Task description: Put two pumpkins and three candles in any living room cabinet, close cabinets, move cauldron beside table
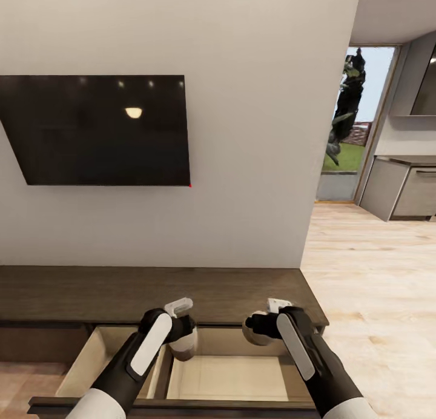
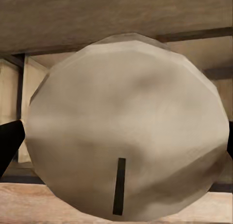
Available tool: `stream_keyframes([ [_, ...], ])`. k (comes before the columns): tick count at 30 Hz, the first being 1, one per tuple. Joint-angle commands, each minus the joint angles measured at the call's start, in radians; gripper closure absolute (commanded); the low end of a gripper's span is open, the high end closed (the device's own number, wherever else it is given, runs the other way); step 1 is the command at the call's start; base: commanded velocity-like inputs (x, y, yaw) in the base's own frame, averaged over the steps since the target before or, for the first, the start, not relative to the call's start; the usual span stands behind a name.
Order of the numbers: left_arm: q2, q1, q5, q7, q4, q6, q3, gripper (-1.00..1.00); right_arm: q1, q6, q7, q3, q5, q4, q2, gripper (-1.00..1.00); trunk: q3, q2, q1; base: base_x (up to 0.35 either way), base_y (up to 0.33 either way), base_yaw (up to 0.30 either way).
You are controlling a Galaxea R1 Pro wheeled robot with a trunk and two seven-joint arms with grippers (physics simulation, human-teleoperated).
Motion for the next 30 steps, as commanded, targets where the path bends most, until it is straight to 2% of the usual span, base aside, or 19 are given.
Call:
stream_keyframes([
  [1, -0.001, -0.005, 0.012, 0.010, 0.026, -0.022, -0.006, 1.00, -0.001, -0.003, -0.012, 0.009, -0.002, 0.014, 0.001, 1.00, -0.001, -0.001, 0.000, 0.000, 0.000, 0.000],
  [4, -0.026, -0.010, 0.010, 0.010, 0.125, -0.120, -0.056, 1.00, -0.002, -0.059, -0.013, 0.023, -0.001, 0.085, 0.003, 1.00, -0.001, -0.001, 0.000, 0.000, 0.000, 0.000],
  [7, -0.037, -0.013, 0.008, 0.008, 0.216, -0.251, -0.140, 1.00, -0.002, -0.108, -0.013, 0.065, -0.001, 0.137, 0.005, 1.00, -0.001, -0.001, 0.000, 0.000, 0.000, 0.000],
  [9, -0.038, -0.015, 0.009, -0.001, 0.233, -0.291, -0.165, 1.00, -0.002, -0.117, -0.013, 0.093, -0.001, 0.147, 0.005, 1.00, -0.001, -0.001, 0.000, 0.000, 0.000, 0.000],
  [12, -0.039, -0.019, 0.005, -0.034, 0.242, -0.312, -0.187, 1.00, -0.002, -0.122, -0.012, 0.108, 0.000, 0.151, 0.005, 1.00, -0.001, -0.001, 0.000, 0.000, 0.000, 0.000],
  [18, -0.038, -0.020, -0.064, -0.064, 0.244, -0.325, -0.202, 1.00, -0.002, -0.122, -0.010, 0.113, 0.001, 0.150, 0.005, 1.00, -0.001, -0.001, 0.000, 0.000, 0.000, 0.000],
  [20, -0.038, -0.020, -0.069, -0.065, 0.243, -0.327, -0.202, 1.00, -0.002, -0.123, -0.009, 0.112, 0.000, 0.149, 0.004, 1.00, -0.001, -0.001, 0.000, 0.000, 0.000, 0.000],
  [30, -0.035, -0.021, -0.072, -0.066, 0.229, -0.329, -0.202, 1.00, -0.002, -0.125, -0.003, 0.112, 0.000, 0.138, 0.003, 1.00, -0.032, -0.071, 0.038, 0.000, 0.000, 0.000],
])
